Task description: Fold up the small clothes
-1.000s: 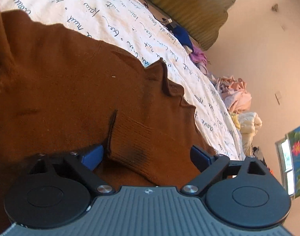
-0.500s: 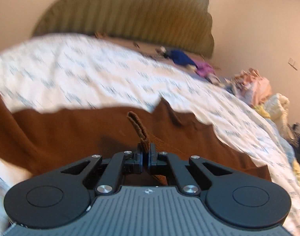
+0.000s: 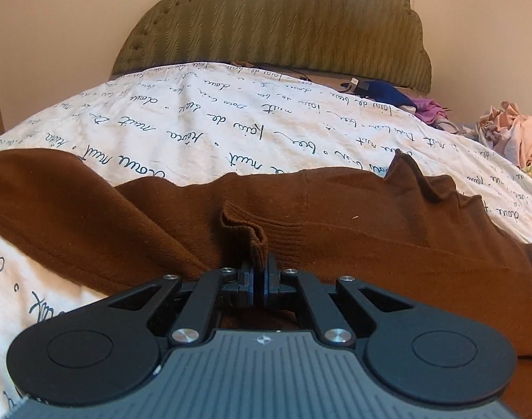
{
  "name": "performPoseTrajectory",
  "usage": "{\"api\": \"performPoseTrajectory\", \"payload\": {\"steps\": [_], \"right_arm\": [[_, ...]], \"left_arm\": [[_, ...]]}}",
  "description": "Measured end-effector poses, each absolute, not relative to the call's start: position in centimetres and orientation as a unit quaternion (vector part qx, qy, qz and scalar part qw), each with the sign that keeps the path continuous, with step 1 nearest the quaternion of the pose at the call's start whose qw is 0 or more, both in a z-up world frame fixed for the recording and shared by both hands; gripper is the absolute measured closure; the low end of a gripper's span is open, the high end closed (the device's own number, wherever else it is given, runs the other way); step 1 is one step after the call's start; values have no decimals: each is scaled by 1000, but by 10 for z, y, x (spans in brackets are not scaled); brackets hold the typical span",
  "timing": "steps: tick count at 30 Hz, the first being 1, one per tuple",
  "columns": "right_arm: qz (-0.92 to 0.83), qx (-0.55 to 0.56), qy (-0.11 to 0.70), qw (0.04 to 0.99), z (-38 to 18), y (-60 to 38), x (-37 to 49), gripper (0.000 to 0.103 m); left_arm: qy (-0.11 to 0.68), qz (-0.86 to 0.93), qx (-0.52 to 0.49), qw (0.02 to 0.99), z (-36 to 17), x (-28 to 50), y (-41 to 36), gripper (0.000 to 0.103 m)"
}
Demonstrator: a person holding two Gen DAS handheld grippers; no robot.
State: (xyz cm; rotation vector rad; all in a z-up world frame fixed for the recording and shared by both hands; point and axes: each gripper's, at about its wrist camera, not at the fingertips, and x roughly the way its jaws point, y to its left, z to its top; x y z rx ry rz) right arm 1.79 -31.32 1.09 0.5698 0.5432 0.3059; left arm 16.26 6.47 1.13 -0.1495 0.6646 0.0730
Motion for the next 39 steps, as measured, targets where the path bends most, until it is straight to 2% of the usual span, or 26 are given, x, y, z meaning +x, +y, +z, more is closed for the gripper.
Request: {"api": "performPoseTrajectory", "payload": {"steps": [3, 4, 7, 11, 13, 18, 19, 20, 21, 22, 23, 27, 32, 33, 35, 39], "right_arm": [[143, 256, 236, 927, 45, -316, 46, 6], [139, 252, 234, 929, 49, -317, 61, 5], [99, 223, 254, 936, 37, -315, 113, 5], [19, 159, 326, 932, -4, -312, 158, 5], [25, 118, 302, 946, -19, -308, 154, 5], [17, 84, 314, 946, -20, -297, 157, 3], [17, 82, 313, 946, -20, -297, 157, 3], [17, 80, 313, 946, -20, -297, 155, 3], [18, 79, 312, 947, -20, -297, 155, 3], [18, 79, 311, 947, -18, -297, 153, 3], [18, 77, 311, 947, -19, -296, 153, 3], [17, 74, 311, 947, -18, -294, 153, 3], [19, 79, 308, 948, -18, -295, 153, 3], [19, 81, 307, 948, -18, -295, 152, 3], [20, 83, 306, 948, -18, -296, 152, 3], [19, 81, 307, 948, -18, -295, 152, 3]], "left_arm": [[323, 30, -94, 941, 9, 163, 71, 98], [323, 30, -97, 941, 8, 164, 72, 98], [324, 30, -110, 939, 9, 164, 76, 94], [326, 23, -137, 935, 7, 164, 88, 89], [326, 23, -151, 933, 5, 166, 92, 89], [321, -3, -182, 929, 10, 163, 102, 88], [312, -16, -200, 929, 15, 156, 111, 82], [295, -20, -216, 931, 22, 146, 121, 62], [273, -18, -231, 934, 29, 135, 133, 46], [245, -6, -245, 938, 36, 122, 148, 17], [220, 23, -254, 941, 43, 110, 163, 3], [181, 104, -307, 929, 54, 86, 243, 6], [166, 216, -410, 870, 33, 70, 339, 9], [161, 222, -437, 857, 26, 67, 354, 11], [144, 226, -482, 834, 15, 63, 379, 26], [124, 226, -512, 819, 10, 70, 401, 27]]}}
